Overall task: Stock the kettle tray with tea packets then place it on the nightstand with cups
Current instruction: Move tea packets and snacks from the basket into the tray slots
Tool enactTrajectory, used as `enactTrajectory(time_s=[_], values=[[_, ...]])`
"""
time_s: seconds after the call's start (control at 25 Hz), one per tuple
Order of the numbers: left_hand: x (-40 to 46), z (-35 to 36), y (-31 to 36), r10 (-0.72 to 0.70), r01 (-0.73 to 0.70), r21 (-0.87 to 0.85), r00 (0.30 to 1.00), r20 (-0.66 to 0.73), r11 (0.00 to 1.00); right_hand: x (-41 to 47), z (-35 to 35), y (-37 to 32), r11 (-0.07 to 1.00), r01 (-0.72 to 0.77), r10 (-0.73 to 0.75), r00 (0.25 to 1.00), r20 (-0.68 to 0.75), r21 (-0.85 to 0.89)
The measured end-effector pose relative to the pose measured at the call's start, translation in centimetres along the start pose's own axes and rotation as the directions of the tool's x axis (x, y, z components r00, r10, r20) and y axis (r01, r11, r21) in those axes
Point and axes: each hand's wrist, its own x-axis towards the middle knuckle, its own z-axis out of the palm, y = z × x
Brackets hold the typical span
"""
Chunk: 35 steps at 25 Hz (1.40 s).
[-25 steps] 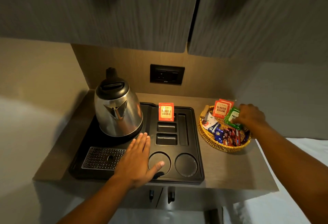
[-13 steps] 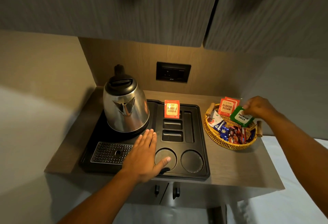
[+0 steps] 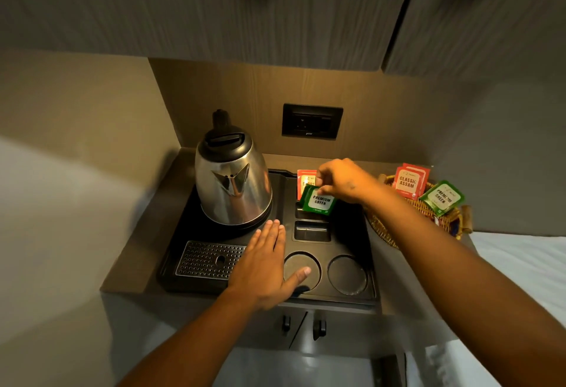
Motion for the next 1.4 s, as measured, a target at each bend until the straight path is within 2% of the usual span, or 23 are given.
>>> enactTrajectory(time_s=[0.16, 0.24, 0.32, 0.4, 0.44, 0.52, 0.6, 0.64, 0.72, 0.92, 1.04, 1.12, 1.16, 1.24, 1.32, 1.4], values=[[-0.1, -0.2, 0.1, -0.001, 0.001, 0.004, 1.0, -0.002, 1.0, 2.1, 2.4, 0.2, 1.0, -0.022, 0.021, 0.996, 0.086, 0.004], [-0.2, -0.2, 0.1, 0.001, -0.001, 0.0, 1.0, -0.008, 1.0, 2.1, 2.2, 0.9, 0.998, -0.049, 0.046, 0.997, 0.068, 0.042], [-0.2, -0.2, 0.1, -0.004, 0.003, -0.012, 1.0, -0.012, 1.0, 0.5, 0.8, 2.9, 0.992, -0.077, 0.09, 0.986, -0.138, 0.101], [-0.2, -0.1, 0.1, -0.009, 0.009, -0.02, 1.0, -0.018, 1.0, -1.7, -1.0, 7.0, 0.975, -0.156, 0.208, 0.896, -0.392, 0.159], [-0.2, -0.1, 0.1, -0.009, 0.008, -0.021, 1.0, -0.024, 1.0, -2.9, -1.7, 9.3, 0.955, -0.241, 0.294, 0.846, -0.445, 0.174], [-0.2, -0.1, 0.1, -0.004, 0.003, -0.018, 1.0, -0.018, 1.0, -4.6, -2.4, 12.6, 0.878, -0.464, 0.472, 0.798, -0.375, 0.118], [-0.1, -0.1, 0.1, -0.004, 0.004, -0.014, 1.0, -0.007, 1.0, -4.9, -1.6, 14.0, 0.817, -0.575, 0.57, 0.795, -0.208, 0.043], [-0.1, -0.1, 0.1, -0.009, 0.009, -0.015, 1.0, -0.006, 1.0, -4.7, -1.1, 14.0, 0.815, -0.579, 0.577, 0.802, -0.155, 0.034], [-0.1, -0.2, 0.2, -0.009, 0.009, -0.017, 1.0, -0.003, 1.0, -4.2, -0.3, 13.7, 0.825, -0.561, 0.565, 0.813, -0.139, 0.07], [-0.1, -0.3, 0.2, -0.014, 0.014, -0.018, 1.0, 0.008, 1.0, -5.8, -1.3, 13.9, 0.82, -0.563, 0.57, 0.789, -0.231, 0.1], [-0.1, -0.2, 0.1, -0.013, 0.014, -0.022, 1.0, 0.002, 1.0, -7.7, -2.7, 12.4, 0.888, -0.456, 0.444, 0.818, -0.365, 0.058], [-0.2, -0.2, 0.2, -0.013, 0.013, -0.019, 1.0, 0.0, 1.0, -8.0, -2.0, 9.0, 0.946, -0.321, 0.313, 0.87, -0.382, 0.045], [-0.2, -0.2, 0.2, -0.011, 0.011, -0.019, 1.0, -0.003, 1.0, -7.7, -1.2, 6.9, 0.967, -0.251, 0.25, 0.908, -0.335, 0.043], [-0.2, -0.2, 0.1, -0.005, 0.005, -0.027, 1.0, 0.001, 1.0, -6.5, 1.5, 3.3, 0.99, -0.144, 0.14, 0.978, -0.152, -0.012], [-0.2, -0.2, 0.1, -0.01, 0.01, -0.026, 1.0, 0.004, 1.0, -5.2, 4.5, 0.9, 0.987, -0.117, 0.12, 0.993, 0.02, -0.112], [-0.2, -0.3, 0.2, -0.015, 0.015, -0.025, 1.0, 0.005, 1.0, -4.9, 6.0, 1.2, 0.978, -0.16, 0.167, 0.985, 0.043, -0.131]])
